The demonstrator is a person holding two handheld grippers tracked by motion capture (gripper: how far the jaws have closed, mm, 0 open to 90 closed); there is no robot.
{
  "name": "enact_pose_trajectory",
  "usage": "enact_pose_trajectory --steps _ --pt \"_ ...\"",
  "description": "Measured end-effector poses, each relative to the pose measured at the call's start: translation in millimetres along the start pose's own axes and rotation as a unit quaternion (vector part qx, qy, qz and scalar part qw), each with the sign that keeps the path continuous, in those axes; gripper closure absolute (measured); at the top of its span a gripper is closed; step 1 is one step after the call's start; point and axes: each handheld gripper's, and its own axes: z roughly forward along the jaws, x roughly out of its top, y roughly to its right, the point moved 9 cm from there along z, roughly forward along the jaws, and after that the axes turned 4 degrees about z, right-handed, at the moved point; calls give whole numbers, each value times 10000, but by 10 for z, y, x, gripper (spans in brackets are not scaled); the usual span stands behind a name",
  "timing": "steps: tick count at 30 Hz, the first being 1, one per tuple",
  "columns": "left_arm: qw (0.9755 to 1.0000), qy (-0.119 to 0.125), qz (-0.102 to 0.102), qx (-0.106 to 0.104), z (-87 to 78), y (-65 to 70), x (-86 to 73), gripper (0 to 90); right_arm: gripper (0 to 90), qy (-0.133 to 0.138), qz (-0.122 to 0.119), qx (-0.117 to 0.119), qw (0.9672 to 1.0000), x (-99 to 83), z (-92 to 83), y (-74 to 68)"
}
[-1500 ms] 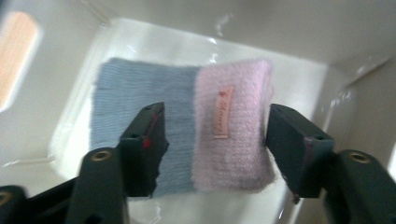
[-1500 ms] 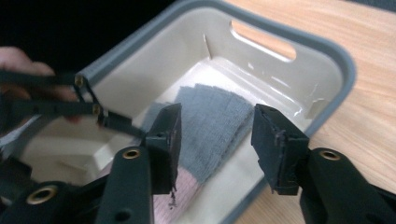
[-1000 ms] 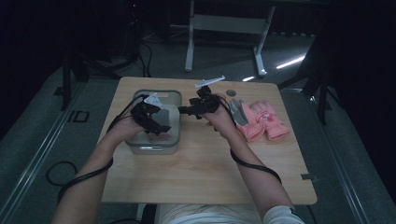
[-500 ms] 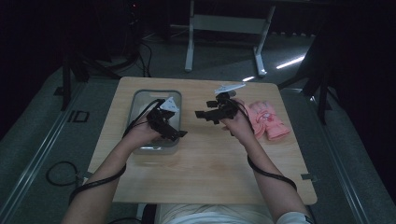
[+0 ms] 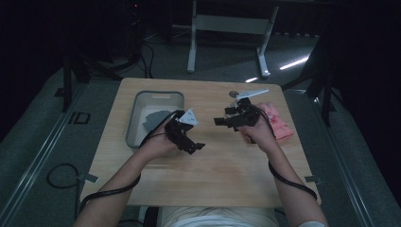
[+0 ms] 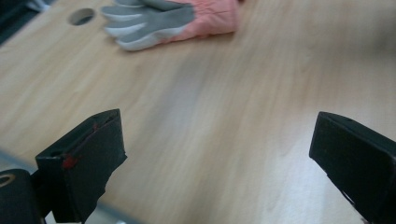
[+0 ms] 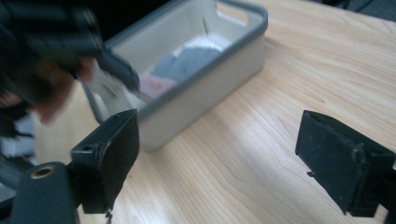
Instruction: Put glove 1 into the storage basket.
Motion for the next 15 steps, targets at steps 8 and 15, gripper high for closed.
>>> enact_pose_trajectory --steps 8,15 --pt "9999 48 117 -109 187 225 46 30 328 9 -329 -721 9969 -125 -216 312" --pt "9990 -23 250 -367 369 475 -34 30 621 -234 -393 -1245 9912 -221 -349 599"
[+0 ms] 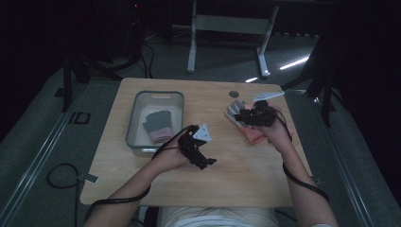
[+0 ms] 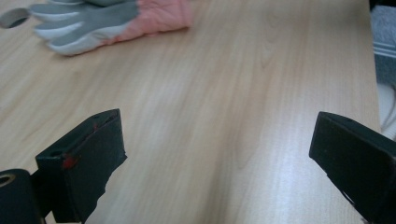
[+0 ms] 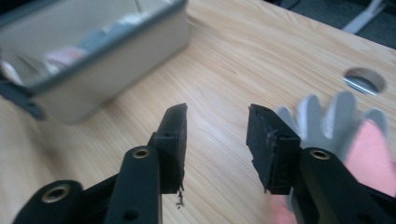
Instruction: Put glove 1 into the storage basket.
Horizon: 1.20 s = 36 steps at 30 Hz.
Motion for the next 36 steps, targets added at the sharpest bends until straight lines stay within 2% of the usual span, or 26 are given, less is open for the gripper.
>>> enact_pose_trajectory --steps 3,7,12,14,16,20,23,25,28,29,30,33,36 --pt "9999 43 -65 -106 78 102 -45 30 674 -196 -101 -146 9996 -73 13 103" --pt "9998 174 -139 -7 167 225 -94 30 710 -370 -105 -287 9988 -153 54 246" --pt "9993 350 -134 -11 236 383 -170 30 720 -594 -389 -586 9958 -212 170 421" --pt "9996 277 -73 28 278 420 -242 30 720 -670 -472 -663 9944 -227 230 488" --pt "9997 225 -121 -15 325 458 -310 30 725 -767 -499 -706 9933 -249 296 558" --pt "9997 130 -199 -65 377 542 -424 30 722 -879 -359 -728 9928 -300 438 687" --pt "9997 104 -216 -9 375 564 -486 30 713 -919 -327 -709 9927 -332 544 744" --pt "9996 110 -262 46 353 556 -519 31 705 -998 -364 -771 9913 -370 611 786" --pt "9986 259 -439 144 295 543 -543 35 689 -1204 -429 -836 9883 -463 694 851" --pt "9986 259 -439 144 295 543 -543 36 689 -1204 -429 -836 9883 -463 694 851" --pt "9980 308 -495 252 268 543 -565 36 683 -1213 -430 -798 9885 -484 711 862" --pt "9970 392 -613 259 251 568 -589 36 686 -1376 -686 -909 9839 -549 766 871" --pt "9971 374 -581 323 245 587 -608 35 709 -1430 -729 -939 9826 -576 809 868"
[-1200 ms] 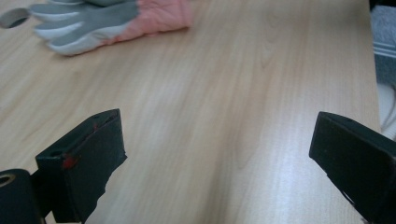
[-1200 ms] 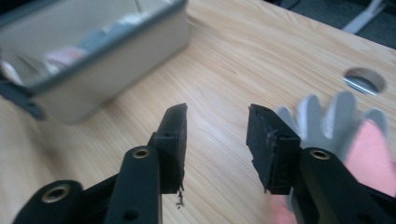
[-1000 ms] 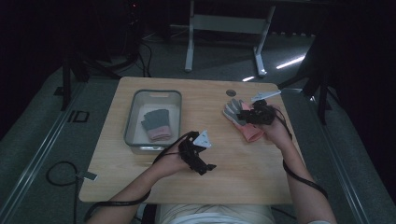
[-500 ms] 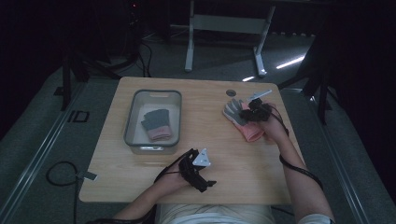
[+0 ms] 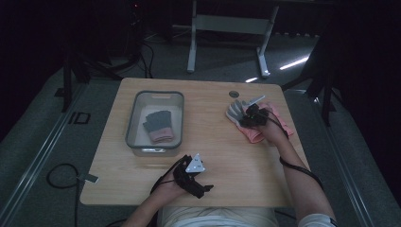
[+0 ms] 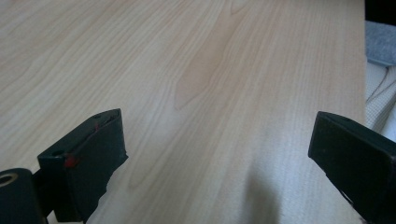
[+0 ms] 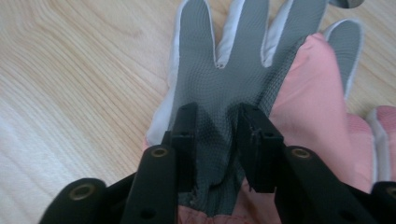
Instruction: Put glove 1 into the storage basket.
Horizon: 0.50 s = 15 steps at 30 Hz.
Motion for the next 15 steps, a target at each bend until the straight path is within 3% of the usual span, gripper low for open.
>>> enact_pose_trajectory --steps 4,9,15 --pt "10000 -19 61 8 7 25 -24 36 803 -28 321 -12 9995 -14 29 8" --pt "9999 -51 45 -84 32 25 -42 35 854 -94 654 -150 9977 -1 24 2" --pt "9998 -160 24 -92 72 5 -109 35 876 237 1067 -435 9931 117 -118 -13"
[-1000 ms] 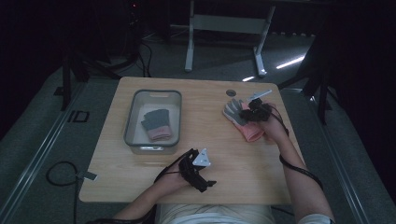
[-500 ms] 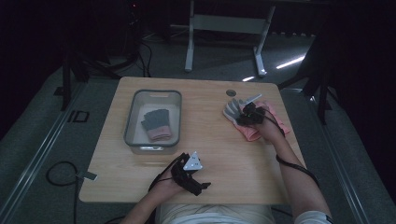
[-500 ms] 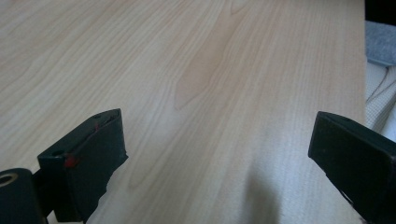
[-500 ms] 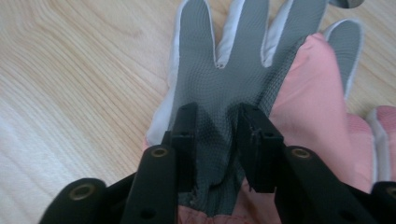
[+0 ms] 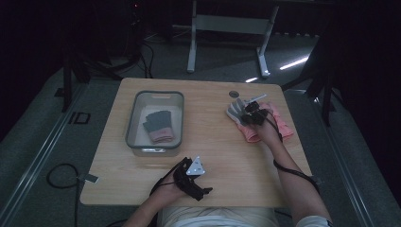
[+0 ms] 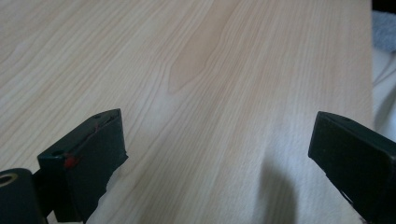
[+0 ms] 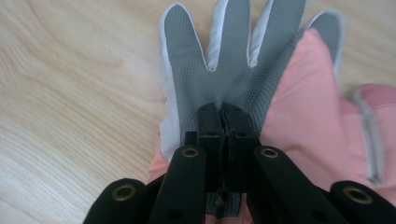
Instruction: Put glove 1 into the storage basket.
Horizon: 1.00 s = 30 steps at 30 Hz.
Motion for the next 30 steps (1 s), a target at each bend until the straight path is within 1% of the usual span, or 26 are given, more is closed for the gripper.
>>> enact_pose_trajectory --steps 2,4,5,6,7,8,9,10,11,12,13,14,15,16,17,19,21,23,24,26,27,28,30 --pt "10000 36 -22 28 -6 -16 -1 35 877 225 184 93 9995 67 -115 -48" --pt "9999 65 6 80 -15 -33 4 35 876 476 286 105 9984 144 -277 -108" --pt "9999 110 5 118 -20 -40 8 35 877 607 321 80 9976 180 -373 -136" --pt "9998 143 26 115 -27 -45 7 35 877 742 413 87 9963 211 -477 -167" --pt "9998 184 5 99 -31 -43 10 35 877 879 524 129 9947 236 -587 -207" --pt "9998 184 5 99 -31 -43 10 35 877 879 524 129 9947 236 -587 -207" --pt "9997 178 23 160 -38 -64 -1 35 877 974 598 154 9933 251 -700 -257" --pt "9998 165 -9 148 -32 -66 -9 35 877 1230 758 192 9893 276 -961 -373" --pt "9998 123 -10 146 -27 -71 -20 35 877 1308 777 187 9882 281 -1066 -419" --pt "9998 99 8 147 -25 -72 -25 35 877 1398 851 160 9864 282 -1166 -453" --pt "9998 117 12 177 -25 -73 -21 35 877 1489 925 148 9844 284 -1255 -489" --pt "9997 150 7 194 -28 -74 -13 35 877 1528 968 71 9835 276 -1328 -520" --pt "9997 150 7 194 -28 -74 -13 35 877 1528 968 71 9835 276 -1328 -520" --pt "9997 168 -4 200 -31 -77 -8 35 877 1608 1008 -54 9818 267 -1395 -541" --pt "9996 173 -19 210 -30 -78 -7 35 876 1686 1126 -45 9792 234 -1479 -610" --pt "9997 143 -39 184 -26 -80 -12 35 876 1745 1234 -22 9769 185 -1525 -681" --pt "9998 115 -28 178 -22 -80 -20 35 876 1737 1381 128 9750 100 -1533 -771" --pt "9998 104 -7 165 -23 -72 -18 35 876 1726 1422 110 9746 27 -1516 -810" --pt "9998 118 -8 165 -25 -71 -15 34 875 1727 1403 19 9749 -26 -1492 -823" --pt "9998 120 -5 164 -30 -74 -17 34 876 1724 1412 -21 9749 -59 -1469 -836" --pt "9998 98 -4 148 -33 -79 -23 34 875 1680 1396 -54 9758 -106 -1429 -858" --pt "9998 95 0 164 -27 -83 -23 34 875 1559 1385 -71 9780 -190 -1338 -924" --pt "9998 103 -2 165 -24 -84 -19 34 875 1472 1443 -23 9785 -276 -1247 -995"
